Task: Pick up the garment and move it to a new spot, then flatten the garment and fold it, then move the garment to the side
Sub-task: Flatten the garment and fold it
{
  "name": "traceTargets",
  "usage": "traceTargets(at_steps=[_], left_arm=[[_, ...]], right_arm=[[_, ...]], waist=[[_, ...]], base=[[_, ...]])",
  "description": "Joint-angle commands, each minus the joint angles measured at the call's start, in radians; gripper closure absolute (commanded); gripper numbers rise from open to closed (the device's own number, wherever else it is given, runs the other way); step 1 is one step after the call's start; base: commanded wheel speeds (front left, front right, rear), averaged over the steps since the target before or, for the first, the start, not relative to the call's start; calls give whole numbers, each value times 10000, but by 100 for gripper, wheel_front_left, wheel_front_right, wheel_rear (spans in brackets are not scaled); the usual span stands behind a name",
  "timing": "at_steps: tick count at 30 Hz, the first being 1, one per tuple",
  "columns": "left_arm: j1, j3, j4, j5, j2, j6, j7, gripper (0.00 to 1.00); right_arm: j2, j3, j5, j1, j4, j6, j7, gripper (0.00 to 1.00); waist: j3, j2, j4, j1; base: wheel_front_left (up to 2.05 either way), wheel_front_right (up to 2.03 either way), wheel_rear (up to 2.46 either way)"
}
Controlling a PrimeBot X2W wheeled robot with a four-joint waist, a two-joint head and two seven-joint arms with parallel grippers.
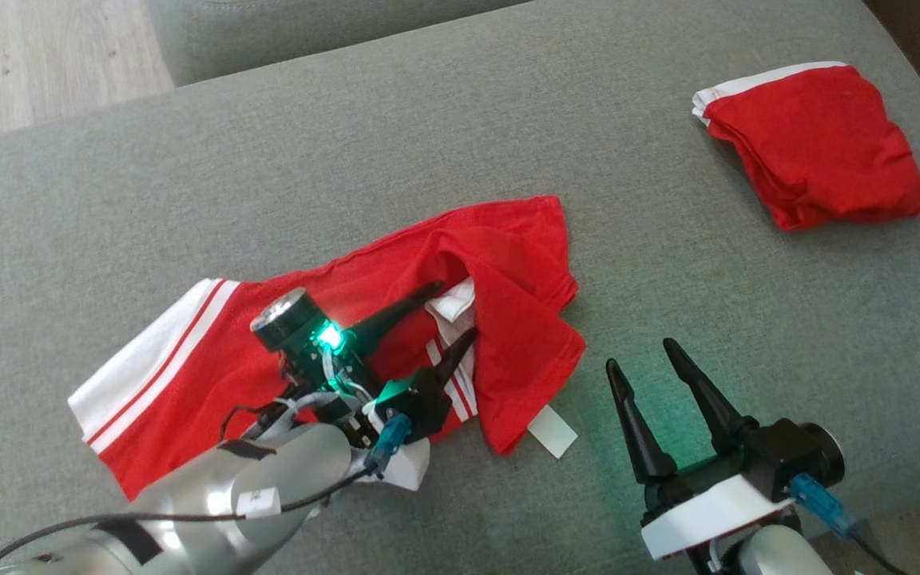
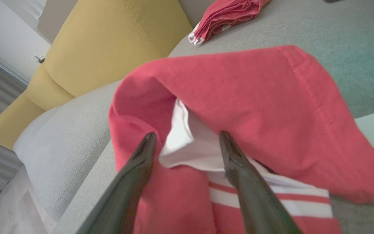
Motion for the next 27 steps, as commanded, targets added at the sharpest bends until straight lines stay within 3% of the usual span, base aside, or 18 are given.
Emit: traceTargets(at_steps=[1, 2, 4, 5, 6, 8, 15, 18, 27], left_arm=[[-509, 265, -99, 45, 97, 29, 1, 18], [-508, 272, -65, 20, 96, 36, 22, 35], [-493, 305, -19, -66, 92, 31, 31, 59], [-493, 307, -4, -88, 90, 28, 12, 70], [-493, 307, -4, -88, 90, 28, 12, 70], [-475, 327, 5, -139, 73, 42, -76, 97], [-158, 537, -609, -442, 39, 266, -546, 100], [51, 713, -1317, -526, 210, 578, -706, 100], [976, 1292, -4356, -601, 1729, 1930, -633, 100]], right_arm=[[36, 179, 30, -100, -230, -9, -26, 0], [40, 183, 30, -102, -217, -9, -26, 0], [50, 193, 16, -103, -205, -9, -26, 0], [54, 192, 12, -100, -201, -9, -26, 0], [54, 192, 12, -100, -201, -9, -26, 0], [60, 169, 6, -71, -187, -9, -26, 0], [-43, 91, -10, 199, 41, -9, -26, 0], [-120, 69, 40, 318, 287, -9, -26, 0], [-385, 1056, 1009, 461, 1323, -9, -26, 0]], waist=[[-10, 0, -11, -1], [-21, 0, -13, -1], [-46, 0, -14, -1], [-63, 0, -13, -1], [-63, 0, -13, -1], [-130, 0, 14, -1], [-419, 0, 592, -1], [-473, 0, 1065, -1], [-624, 0, 2308, -1]], base=[[0, 0, 0], [0, 0, 0], [0, 0, 0], [0, 0, 0], [0, 0, 0], [0, 0, 0], [0, 0, 0], [0, 0, 0], [0, 0, 0]])
